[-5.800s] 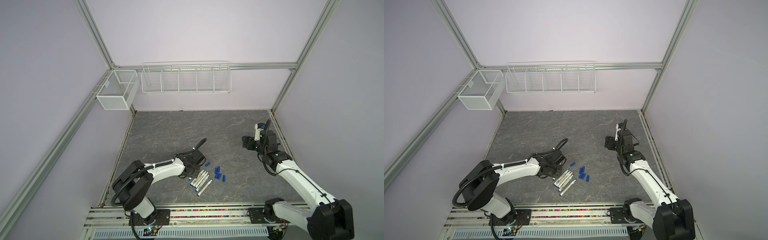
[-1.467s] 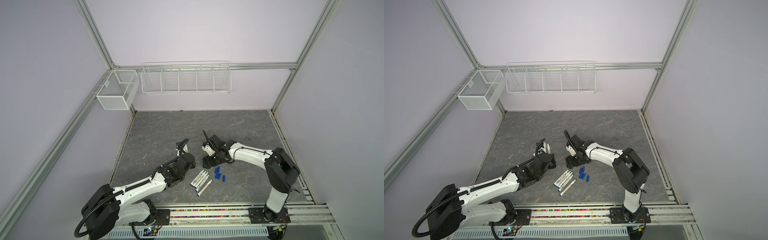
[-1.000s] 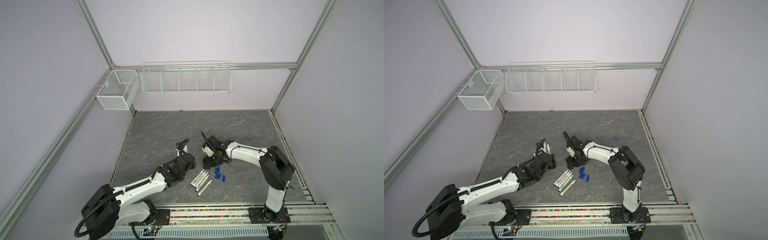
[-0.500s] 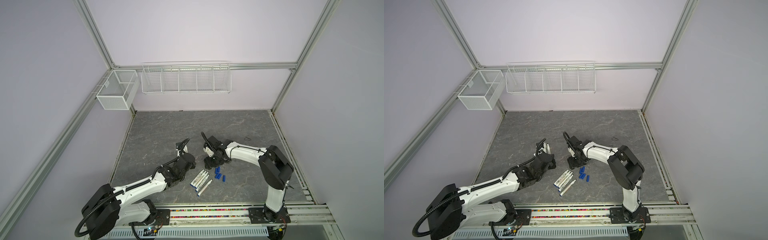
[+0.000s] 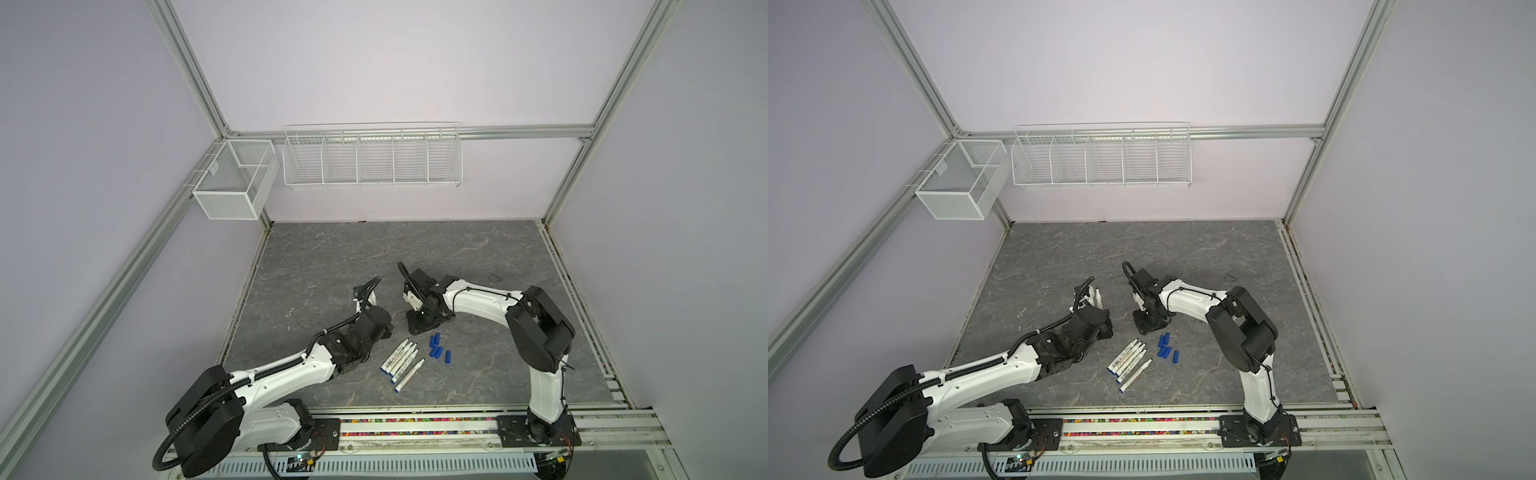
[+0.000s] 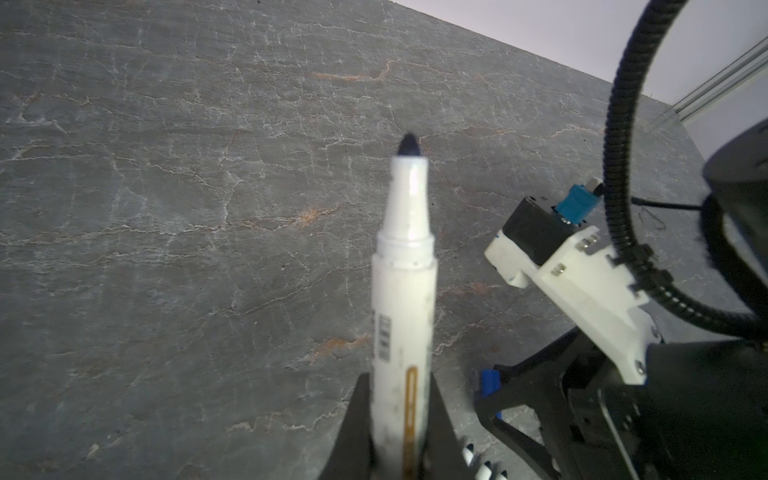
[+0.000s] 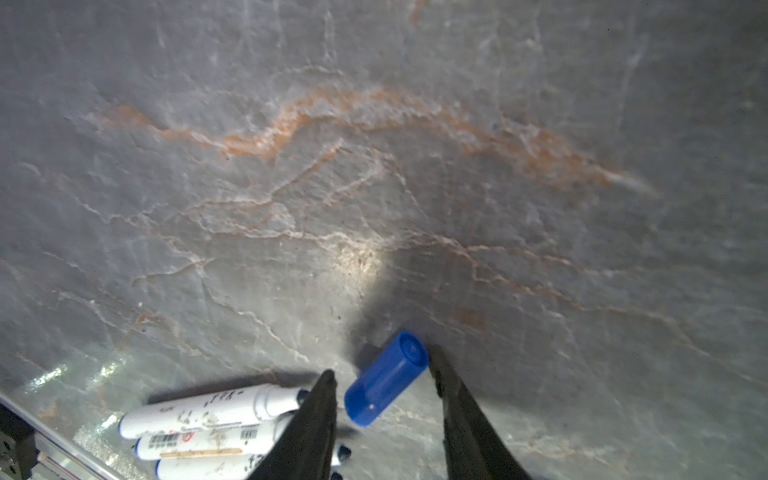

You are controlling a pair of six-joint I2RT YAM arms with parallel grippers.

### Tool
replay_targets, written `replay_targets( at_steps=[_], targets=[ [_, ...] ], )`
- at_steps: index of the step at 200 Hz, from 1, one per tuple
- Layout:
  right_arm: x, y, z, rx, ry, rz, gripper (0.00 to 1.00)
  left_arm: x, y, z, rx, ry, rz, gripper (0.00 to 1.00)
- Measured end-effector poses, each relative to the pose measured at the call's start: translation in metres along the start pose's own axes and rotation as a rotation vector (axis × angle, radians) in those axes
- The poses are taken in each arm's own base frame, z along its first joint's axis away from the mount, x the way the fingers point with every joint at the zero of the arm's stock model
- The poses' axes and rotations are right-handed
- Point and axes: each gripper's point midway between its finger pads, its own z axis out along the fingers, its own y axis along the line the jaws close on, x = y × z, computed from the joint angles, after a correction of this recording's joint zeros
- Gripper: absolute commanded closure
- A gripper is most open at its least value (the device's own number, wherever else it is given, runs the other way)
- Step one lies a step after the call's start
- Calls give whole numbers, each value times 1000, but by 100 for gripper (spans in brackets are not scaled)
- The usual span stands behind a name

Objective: Insert the pens into the pen caps
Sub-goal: 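Grasp a blue cap on the table with the right gripper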

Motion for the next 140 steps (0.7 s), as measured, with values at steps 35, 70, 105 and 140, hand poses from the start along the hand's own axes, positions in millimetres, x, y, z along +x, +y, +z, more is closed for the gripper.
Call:
replay_targets(
  at_steps=[35, 70, 105, 140],
  targets=[
    [-4, -1, 2, 18, 7, 6, 66, 4, -1, 2, 2, 15, 7, 100],
    [-7, -1, 3, 49, 19, 0, 70, 6, -1, 3, 3, 26, 12, 100],
    [-12, 1, 6, 88, 16, -19, 76, 5, -2, 3, 3, 27, 16, 100],
    [-14, 0, 6, 100, 8, -22, 84, 4, -3, 3, 3, 28, 17, 100]
  ],
)
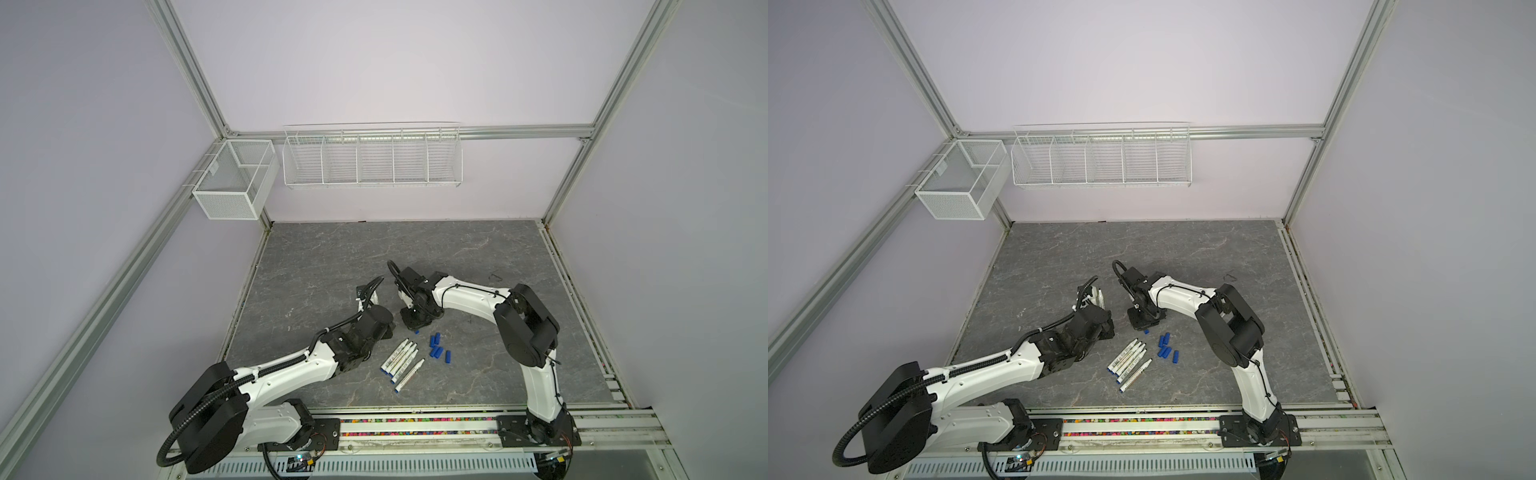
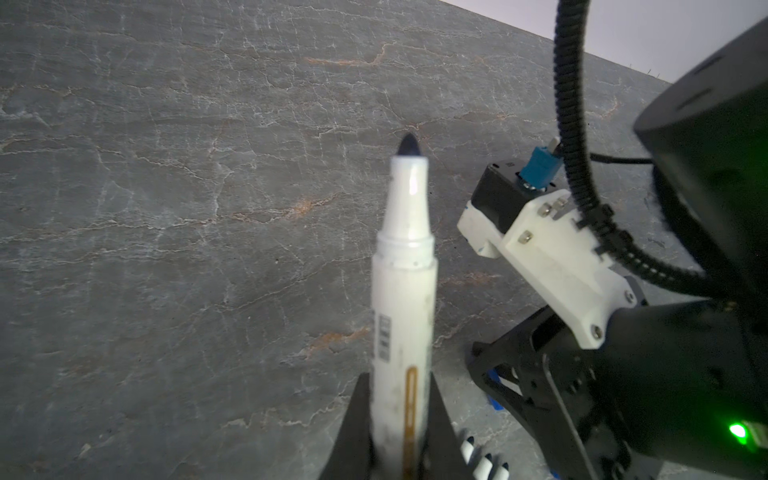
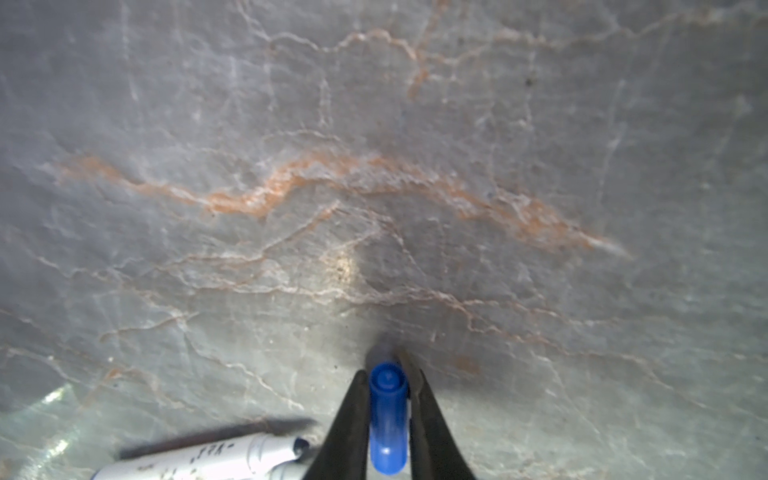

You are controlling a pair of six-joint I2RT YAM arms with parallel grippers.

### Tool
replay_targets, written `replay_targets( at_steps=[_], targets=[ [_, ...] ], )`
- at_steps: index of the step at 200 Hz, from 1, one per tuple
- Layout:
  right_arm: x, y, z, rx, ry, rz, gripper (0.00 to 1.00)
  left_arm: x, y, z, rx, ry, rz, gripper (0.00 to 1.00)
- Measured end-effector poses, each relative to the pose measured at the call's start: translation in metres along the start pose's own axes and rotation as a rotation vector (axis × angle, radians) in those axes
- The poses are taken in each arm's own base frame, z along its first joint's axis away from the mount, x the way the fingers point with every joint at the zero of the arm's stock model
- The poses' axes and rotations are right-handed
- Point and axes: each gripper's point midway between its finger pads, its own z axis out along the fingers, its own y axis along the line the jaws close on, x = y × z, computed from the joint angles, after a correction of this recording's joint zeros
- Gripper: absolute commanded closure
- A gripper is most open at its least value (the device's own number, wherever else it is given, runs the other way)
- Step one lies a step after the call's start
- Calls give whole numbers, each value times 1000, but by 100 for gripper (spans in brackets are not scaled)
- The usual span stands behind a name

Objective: Insert the pens into the pen caps
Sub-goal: 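Grasp a blue cap on the table with the right gripper, then lift the blue cap with the right gripper over the marker tip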

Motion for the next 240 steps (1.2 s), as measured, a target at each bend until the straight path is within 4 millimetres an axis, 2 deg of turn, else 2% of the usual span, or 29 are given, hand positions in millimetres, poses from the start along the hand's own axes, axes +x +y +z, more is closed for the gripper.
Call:
replay_targets(
  at_steps=[34, 55, 73, 105, 122, 147, 170, 216, 240],
  targets=[
    [0, -2, -5, -41, -67, 18, 87, 0, -5, -1, 16, 12, 11, 100],
    [0, -10, -23, -85, -141, 56, 87, 2, -11, 1, 38, 32, 29, 100],
    [-9, -20, -57, -150, -269, 108, 88, 9, -19, 6, 73, 64, 47, 100],
    [-26, -33, -133, -297, -563, 185, 87, 26, -40, 16, 152, 142, 114, 100],
    [-27, -28, -161, -374, -672, 180, 87, 30, -57, 17, 214, 171, 147, 100],
    [-29, -14, -189, -474, -761, 149, 87, 32, -79, 15, 296, 192, 185, 100],
    [-32, -6, -200, -535, -805, 128, 87, 35, -93, 9, 367, 197, 218, 100],
    [-31, -5, -197, -553, -806, 135, 87, 34, -114, -7, 466, 176, 265, 100],
    [-32, -5, -197, -551, -811, 134, 87, 34, -115, -9, 472, 173, 276, 100]
  ],
)
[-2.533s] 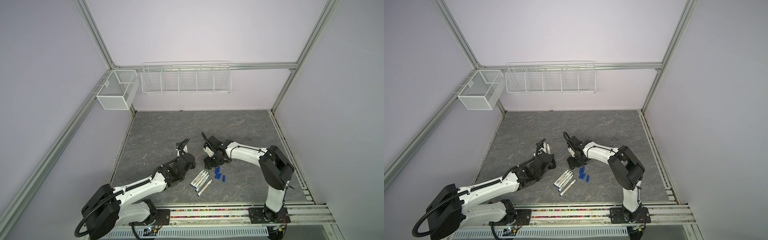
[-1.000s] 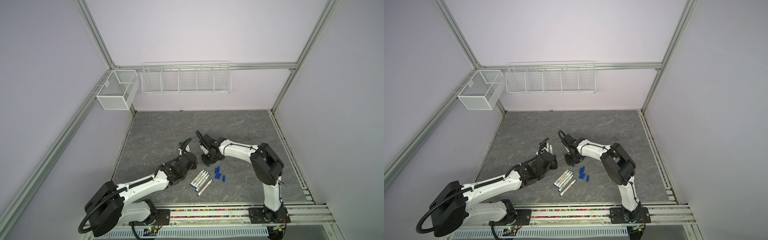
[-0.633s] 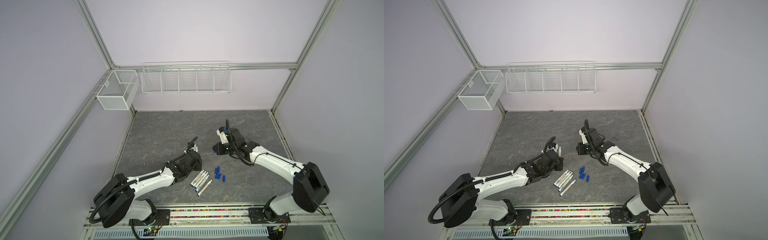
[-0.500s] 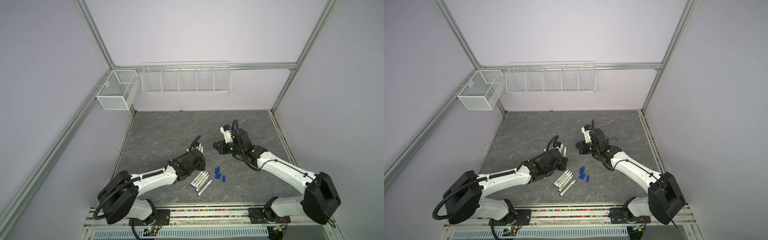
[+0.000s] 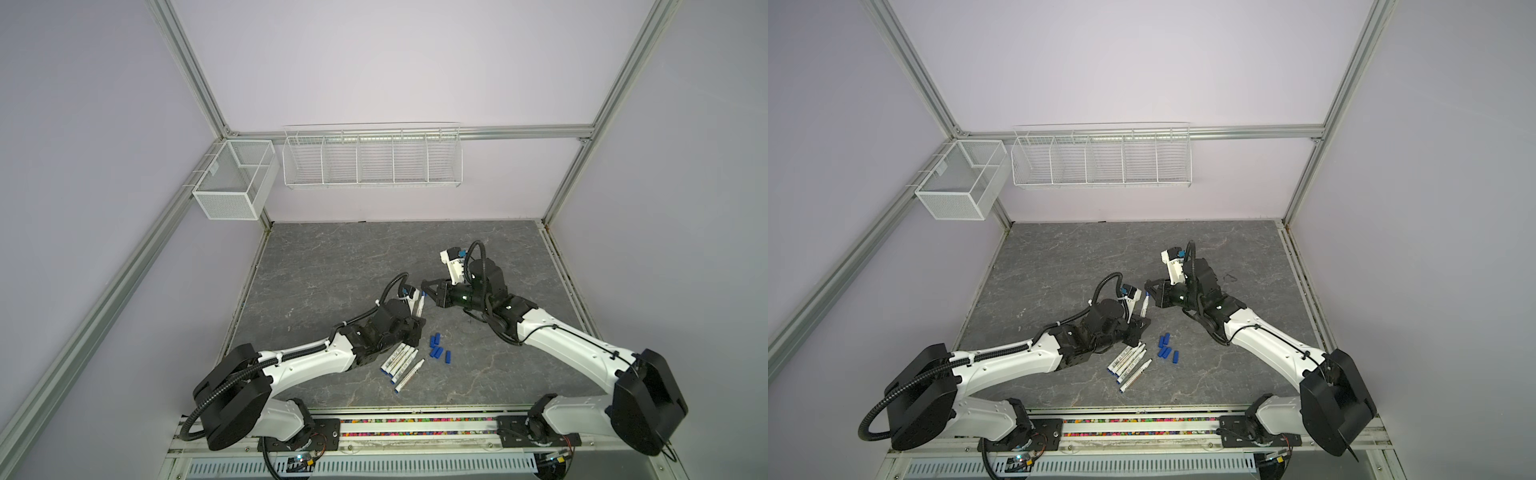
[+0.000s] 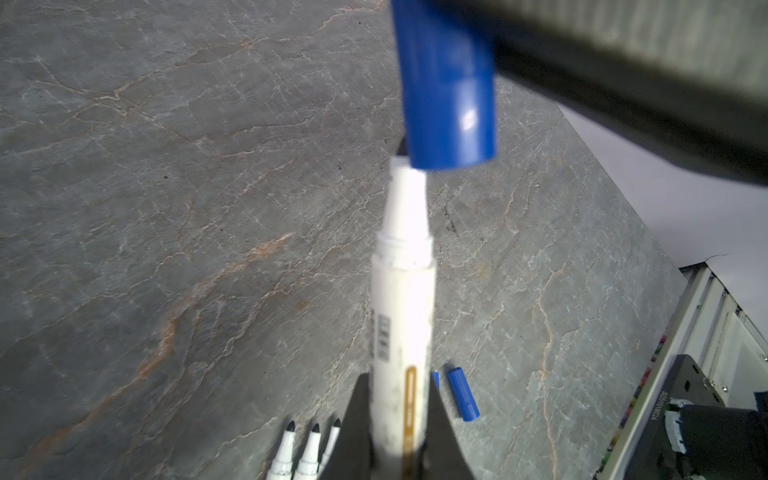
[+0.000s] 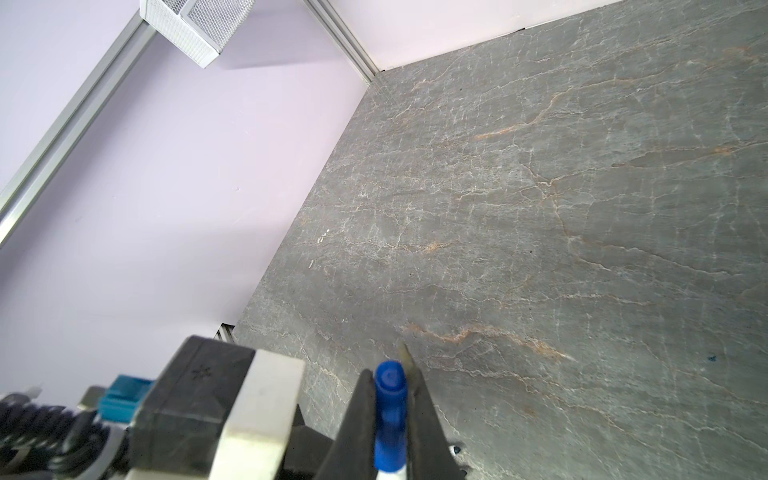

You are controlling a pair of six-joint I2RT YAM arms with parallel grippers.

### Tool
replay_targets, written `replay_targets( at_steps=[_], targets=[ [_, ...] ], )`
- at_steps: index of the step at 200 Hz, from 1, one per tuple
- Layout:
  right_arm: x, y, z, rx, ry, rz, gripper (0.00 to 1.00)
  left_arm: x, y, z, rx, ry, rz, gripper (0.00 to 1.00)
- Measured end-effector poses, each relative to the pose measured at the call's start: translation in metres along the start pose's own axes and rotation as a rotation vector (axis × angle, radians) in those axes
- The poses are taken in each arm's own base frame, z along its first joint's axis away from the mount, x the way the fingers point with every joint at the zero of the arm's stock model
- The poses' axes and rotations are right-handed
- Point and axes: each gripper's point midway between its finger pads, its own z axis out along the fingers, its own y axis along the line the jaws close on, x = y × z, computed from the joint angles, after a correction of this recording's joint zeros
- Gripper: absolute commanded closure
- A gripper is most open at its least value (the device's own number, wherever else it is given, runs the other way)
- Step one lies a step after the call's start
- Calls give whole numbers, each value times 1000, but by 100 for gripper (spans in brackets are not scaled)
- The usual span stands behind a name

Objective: Insert the pens into the pen caps
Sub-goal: 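Lift the blue cap with the right gripper over the marker tip, then press the blue cap down onto the marker tip with the right gripper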

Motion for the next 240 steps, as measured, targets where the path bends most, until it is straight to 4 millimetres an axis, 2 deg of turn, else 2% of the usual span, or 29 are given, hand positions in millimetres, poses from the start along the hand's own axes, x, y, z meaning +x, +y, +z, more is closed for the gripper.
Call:
replay_targets(
  at_steps=[39, 145, 183, 240],
  targets=[
    [-5, 0, 1, 8, -9, -9, 87, 1, -2, 0, 5, 0, 13, 100],
    [1, -5, 0, 32, 13, -28, 88, -2, -4, -2, 11, -16, 17, 100],
    [6, 2, 0, -8, 39, -36, 88, -4, -3, -3, 4, -26, 14, 100],
    [6, 20, -10, -112, 68, -49, 88, -16, -10, -17, 52, -118, -14, 100]
  ],
)
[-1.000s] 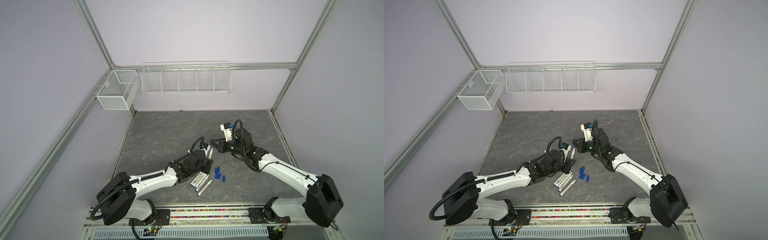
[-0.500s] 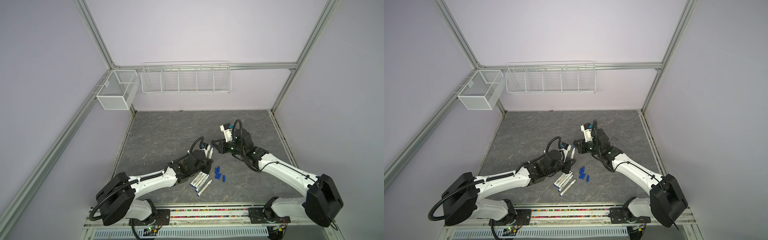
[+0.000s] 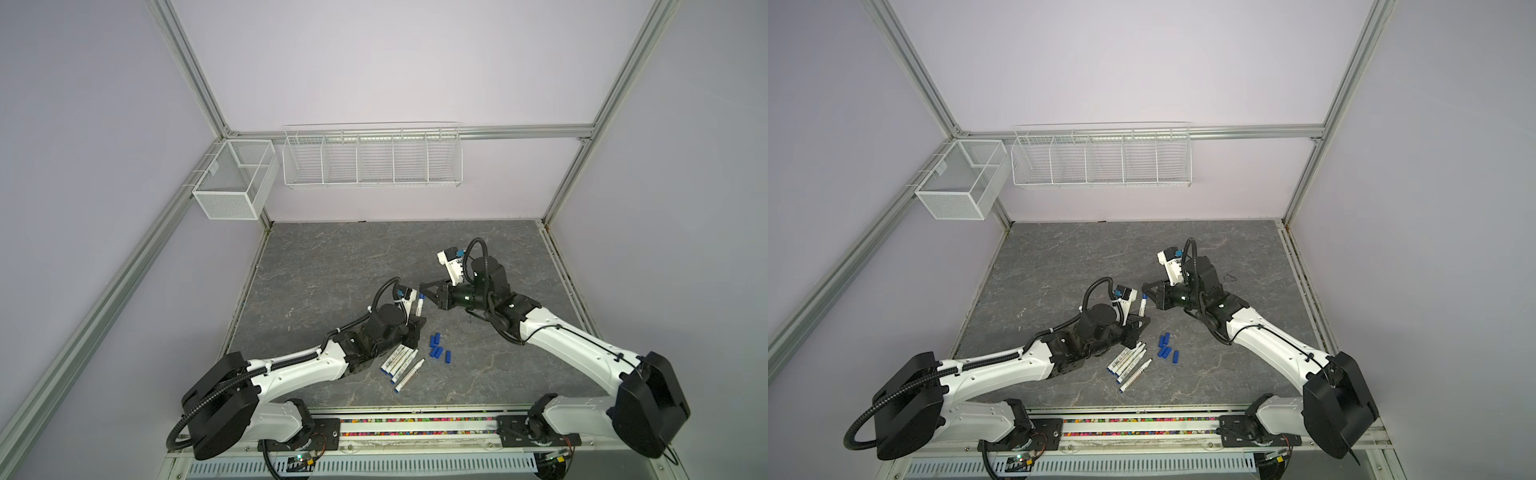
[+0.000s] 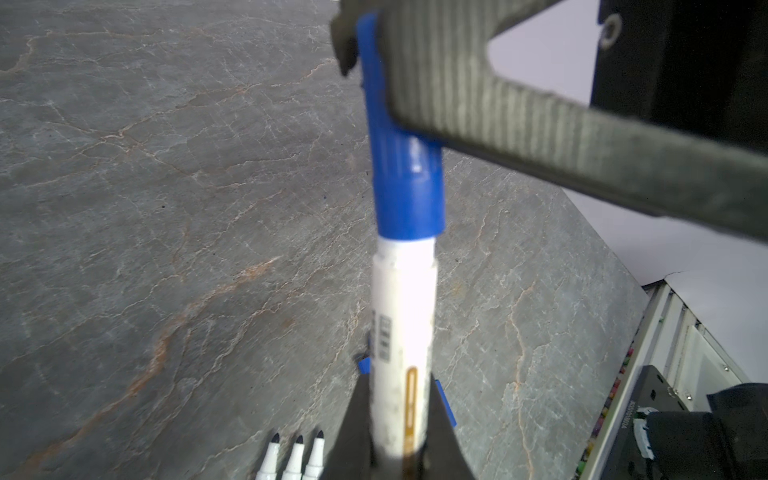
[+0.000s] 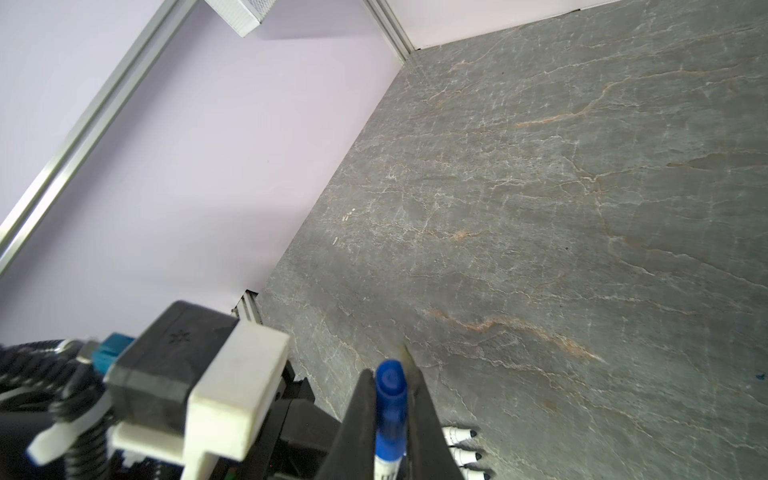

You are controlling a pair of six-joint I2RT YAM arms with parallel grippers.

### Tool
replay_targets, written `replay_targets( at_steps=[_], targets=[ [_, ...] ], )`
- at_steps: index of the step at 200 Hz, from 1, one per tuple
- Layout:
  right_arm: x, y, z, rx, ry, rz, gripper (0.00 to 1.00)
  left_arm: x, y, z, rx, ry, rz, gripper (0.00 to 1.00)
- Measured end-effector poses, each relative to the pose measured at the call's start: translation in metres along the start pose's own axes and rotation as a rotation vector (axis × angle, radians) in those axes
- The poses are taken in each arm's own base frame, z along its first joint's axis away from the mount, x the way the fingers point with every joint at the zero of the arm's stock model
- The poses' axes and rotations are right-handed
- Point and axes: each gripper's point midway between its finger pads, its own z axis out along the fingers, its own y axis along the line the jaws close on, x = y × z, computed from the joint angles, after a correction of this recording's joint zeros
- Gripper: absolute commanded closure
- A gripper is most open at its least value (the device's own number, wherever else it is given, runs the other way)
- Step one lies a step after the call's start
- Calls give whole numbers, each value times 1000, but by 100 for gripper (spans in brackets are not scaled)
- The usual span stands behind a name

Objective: Insert the pens into the pen caps
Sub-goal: 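Press the blue cap down onto the marker tip with the right gripper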

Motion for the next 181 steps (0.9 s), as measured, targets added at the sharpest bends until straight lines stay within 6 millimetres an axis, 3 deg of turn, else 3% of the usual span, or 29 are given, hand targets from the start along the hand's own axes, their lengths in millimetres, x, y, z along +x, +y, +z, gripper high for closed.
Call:
replay_targets(
  at_steps=[49, 181],
  targets=[
    [-3, 5, -10, -83, 32, -6, 89, -7, -8, -2, 39, -27, -3, 100],
    [27, 8, -30, -91, 151, -17, 90, 14, -23, -7, 134, 40, 63, 100]
  ],
)
